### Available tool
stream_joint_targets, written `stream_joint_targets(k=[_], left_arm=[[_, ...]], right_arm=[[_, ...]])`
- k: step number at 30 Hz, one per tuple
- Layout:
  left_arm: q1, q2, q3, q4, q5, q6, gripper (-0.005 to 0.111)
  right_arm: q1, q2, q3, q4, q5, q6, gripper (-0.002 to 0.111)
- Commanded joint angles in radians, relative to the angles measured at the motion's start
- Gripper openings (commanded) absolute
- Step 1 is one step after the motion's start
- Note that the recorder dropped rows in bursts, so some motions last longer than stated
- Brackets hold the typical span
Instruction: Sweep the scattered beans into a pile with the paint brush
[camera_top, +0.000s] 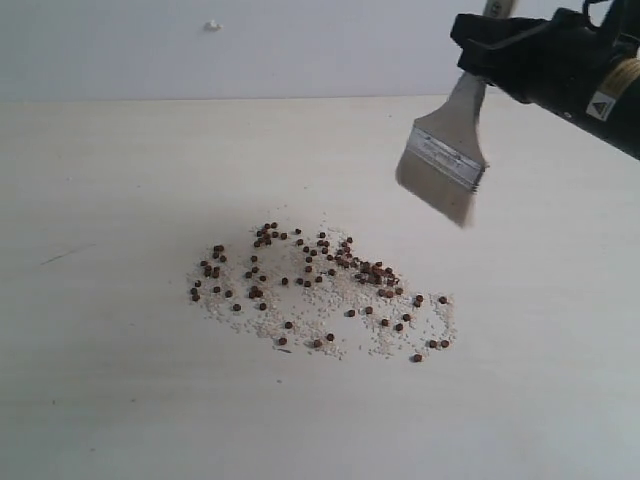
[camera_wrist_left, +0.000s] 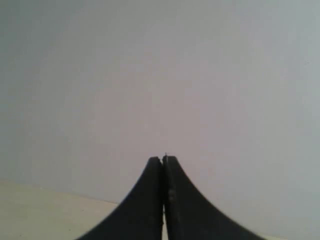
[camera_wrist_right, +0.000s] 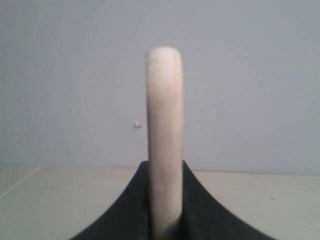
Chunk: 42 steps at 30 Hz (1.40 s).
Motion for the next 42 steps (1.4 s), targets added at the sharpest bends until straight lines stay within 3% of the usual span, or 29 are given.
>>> stream_joint_targets(k=[1,11,18,28,34,39,42], left_arm=[[0.001,-0.005,0.006,0.004,0.000,-0.006,0.000],[0.001,-0.005,0.006,0.004,0.000,-0.006,0.000],[0.001,-0.005,0.006,0.004,0.000,-0.006,0.000],[0.001,-0.005,0.006,0.004,0.000,-0.006,0.000],[0.001,-0.005,0.006,0.004,0.000,-0.006,0.000],[0.001,-0.005,0.006,0.004,0.000,-0.006,0.000],[0.001,-0.005,0.006,0.004,0.000,-0.006,0.000]], right_arm=[[-0.003,-0.080,0.134,0.250,0.001,-0.105,0.000],[-0.003,-0.251,0.446,0.544,-0.180,-0.239,0.000],[-0.003,-0.371,0.577,0.582,-0.201,-0.280,0.000],[-0.003,-0.407,0.613,0.244,-0.306,-0.127,0.000],[-0.003,-0.385,0.487,-0.093,-0.306,-0.046,0.000],[-0.003,-0.314,0.385,-0.216,-0.306,0.086,0.000],[0.019,-0.257,0.374,-0.167,-0.306,0.074,0.000]])
